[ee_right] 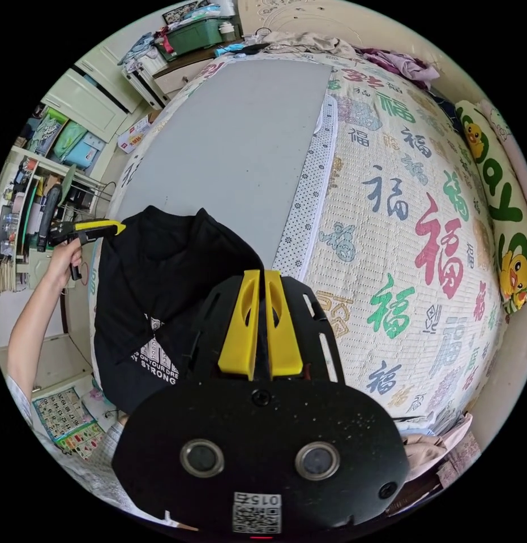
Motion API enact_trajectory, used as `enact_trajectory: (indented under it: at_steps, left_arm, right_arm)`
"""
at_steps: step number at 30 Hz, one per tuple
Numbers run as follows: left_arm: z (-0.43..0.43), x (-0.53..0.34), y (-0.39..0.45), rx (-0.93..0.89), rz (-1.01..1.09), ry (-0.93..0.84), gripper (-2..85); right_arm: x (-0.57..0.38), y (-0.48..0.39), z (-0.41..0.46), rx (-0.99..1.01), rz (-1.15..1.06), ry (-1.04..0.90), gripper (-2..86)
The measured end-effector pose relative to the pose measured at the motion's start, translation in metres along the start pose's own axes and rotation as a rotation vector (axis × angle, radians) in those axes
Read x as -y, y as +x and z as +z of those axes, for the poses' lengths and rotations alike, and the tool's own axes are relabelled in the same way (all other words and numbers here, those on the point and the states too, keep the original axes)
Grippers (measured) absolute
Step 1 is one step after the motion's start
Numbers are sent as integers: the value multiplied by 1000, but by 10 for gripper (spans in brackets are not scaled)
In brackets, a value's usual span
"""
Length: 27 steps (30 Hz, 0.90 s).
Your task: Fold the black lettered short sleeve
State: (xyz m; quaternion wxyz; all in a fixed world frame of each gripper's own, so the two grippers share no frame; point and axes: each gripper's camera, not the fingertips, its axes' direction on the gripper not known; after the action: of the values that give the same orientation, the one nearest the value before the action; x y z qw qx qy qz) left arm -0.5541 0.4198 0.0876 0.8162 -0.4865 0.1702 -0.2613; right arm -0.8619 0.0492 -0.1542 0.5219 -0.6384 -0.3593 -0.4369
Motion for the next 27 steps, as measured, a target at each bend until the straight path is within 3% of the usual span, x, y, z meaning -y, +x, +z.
enact_trajectory:
  at_steps: [5,9,12,14,17,22,27]
  left_arm:
    - [-94,-94,6,-146,42,281,9]
    - [-158,-215,20,-270,114,369,6]
    - [-172,-326,38,-391,90,271,6]
    - [-159,-404,60,-469,16,148,5]
    - [-123,-473,90,-447,-43,-16,5]
    - [-79,-521,111,-403,-125,-218,3]
    - [-98,-535,124,-325,-169,-339,-2]
  right_arm:
    - [-79,21,-13,166,1,120,-7]
    - [-208,36,-34,322,-33,181,-7]
    - [-316,43,-17,456,40,96,-7]
    - [-380,40,7,464,107,13,-7]
    - [-462,33,59,393,161,-159,-6]
    - [-532,33,142,366,191,-369,-2]
    - [-574,48,156,283,279,-478,-4]
